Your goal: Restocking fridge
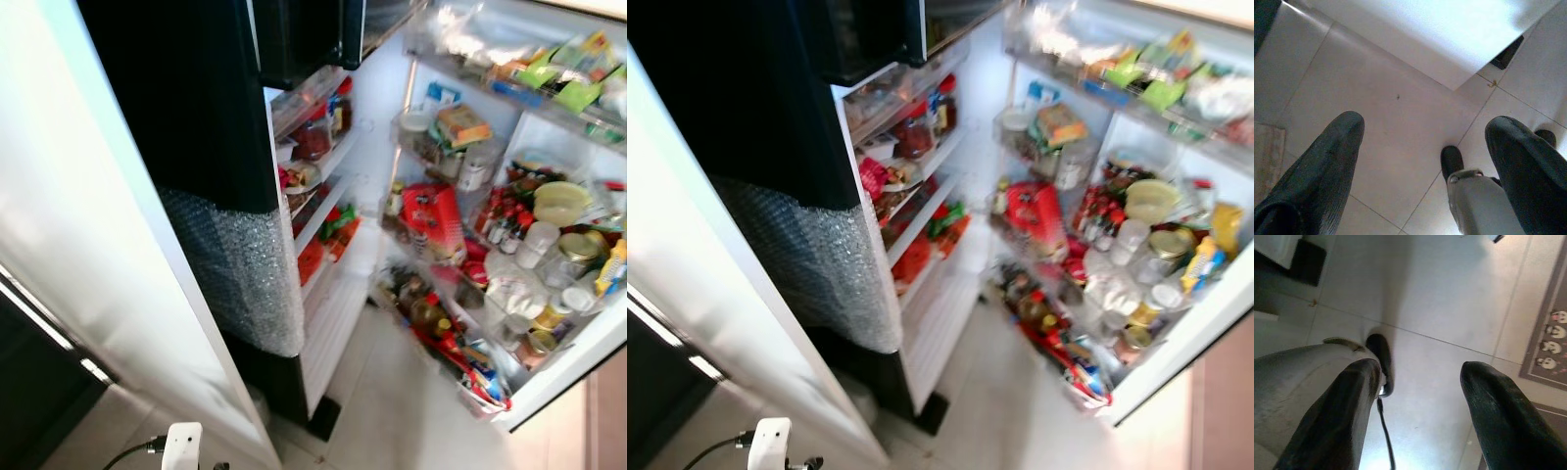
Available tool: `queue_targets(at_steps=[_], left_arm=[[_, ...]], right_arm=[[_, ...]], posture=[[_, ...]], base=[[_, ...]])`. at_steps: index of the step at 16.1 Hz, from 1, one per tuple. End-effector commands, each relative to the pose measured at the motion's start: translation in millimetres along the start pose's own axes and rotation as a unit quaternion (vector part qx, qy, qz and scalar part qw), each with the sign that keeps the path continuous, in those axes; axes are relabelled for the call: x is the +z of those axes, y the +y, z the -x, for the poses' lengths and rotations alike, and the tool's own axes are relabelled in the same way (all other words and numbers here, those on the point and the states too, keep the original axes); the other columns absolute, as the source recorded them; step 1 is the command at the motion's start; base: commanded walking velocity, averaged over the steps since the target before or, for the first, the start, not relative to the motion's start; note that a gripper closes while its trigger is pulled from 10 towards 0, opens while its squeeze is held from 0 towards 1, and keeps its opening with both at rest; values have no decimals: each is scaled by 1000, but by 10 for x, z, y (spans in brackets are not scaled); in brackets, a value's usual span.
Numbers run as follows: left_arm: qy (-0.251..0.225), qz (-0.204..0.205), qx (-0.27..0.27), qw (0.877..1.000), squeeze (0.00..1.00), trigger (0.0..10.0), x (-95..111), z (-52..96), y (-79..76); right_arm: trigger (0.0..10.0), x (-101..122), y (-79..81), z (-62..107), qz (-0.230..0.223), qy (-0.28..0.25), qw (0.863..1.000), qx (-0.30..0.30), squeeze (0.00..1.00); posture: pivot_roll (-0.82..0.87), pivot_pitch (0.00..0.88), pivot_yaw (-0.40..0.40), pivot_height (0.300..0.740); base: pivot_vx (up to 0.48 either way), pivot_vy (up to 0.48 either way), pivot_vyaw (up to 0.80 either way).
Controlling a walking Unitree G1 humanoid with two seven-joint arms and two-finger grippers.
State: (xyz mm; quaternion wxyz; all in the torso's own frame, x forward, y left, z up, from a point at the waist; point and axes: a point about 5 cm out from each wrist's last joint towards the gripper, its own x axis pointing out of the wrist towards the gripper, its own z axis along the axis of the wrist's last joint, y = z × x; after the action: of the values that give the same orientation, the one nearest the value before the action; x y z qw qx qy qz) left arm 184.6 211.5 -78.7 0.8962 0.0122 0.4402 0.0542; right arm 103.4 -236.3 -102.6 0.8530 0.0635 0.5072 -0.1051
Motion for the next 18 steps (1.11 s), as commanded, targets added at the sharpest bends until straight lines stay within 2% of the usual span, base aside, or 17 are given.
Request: queue_targets(at_steps=[1,2,3,4,5,7,9,10,11,12,13,18], left_arm=[[3,-2,1,1000,0,10000,0,-2,2],[5,-4,4,1000,0,10000,-26,4,2],[6,-6,5,1000,0,10000,-31,6,11],[9,-15,6,1000,0,10000,-38,8,36],[9,-15,6,1000,0,10000,-37,9,42],[10,-16,9,1000,0,10000,-40,11,70],[12,-18,10,1000,0,10000,-43,14,96],[12,-18,10,1000,0,10000,-42,14,100],[12,-19,10,1000,0,10000,-40,13,101],[12,-19,10,1000,0,10000,-40,13,101],[12,-19,9,1000,0,10000,-38,13,101],[22,-22,12,999,0,10000,-96,26,121]], right_arm=[[10000,3,-18,3,-2,-2,1000,-4,0],[10000,7,-100,24,-64,-34,994,-81,0],[10000,0,-121,34,-91,-44,989,-106,0],[10000,652,-195,14,-82,-161,968,-173,0],[10000,665,-247,30,-88,-167,964,-188,0],[10000,686,-463,105,-113,-185,945,-245,0],[10000,790,-638,193,-139,-220,917,-303,0],[10000,810,-650,201,-139,-224,914,-308,0],[10000,866,-698,234,-151,-240,902,-326,0],[10000,866,-698,234,-151,-240,902,-326,0],[10000,901,-718,253,-153,-248,895,-339,0],[10000,1344,-761,376,-156,-336,859,-355,0]], posture=[[-159,0,60,740],[-182,0,77,740],[-188,0,81,740],[-201,0,95,740],[-201,0,96,740],[-200,0,99,740],[-206,0,105,740],[-206,0,106,740],[-205,0,107,740],[-205,0,107,740],[-205,0,107,740],[-201,0,113,740]], base=[[0,0,0],[0,0,0],[0,0,0],[0,0,0],[0,0,0],[0,0,0],[0,0,0],[0,0,0],[0,0,0],[0,0,0],[0,0,0],[0,0,0]])
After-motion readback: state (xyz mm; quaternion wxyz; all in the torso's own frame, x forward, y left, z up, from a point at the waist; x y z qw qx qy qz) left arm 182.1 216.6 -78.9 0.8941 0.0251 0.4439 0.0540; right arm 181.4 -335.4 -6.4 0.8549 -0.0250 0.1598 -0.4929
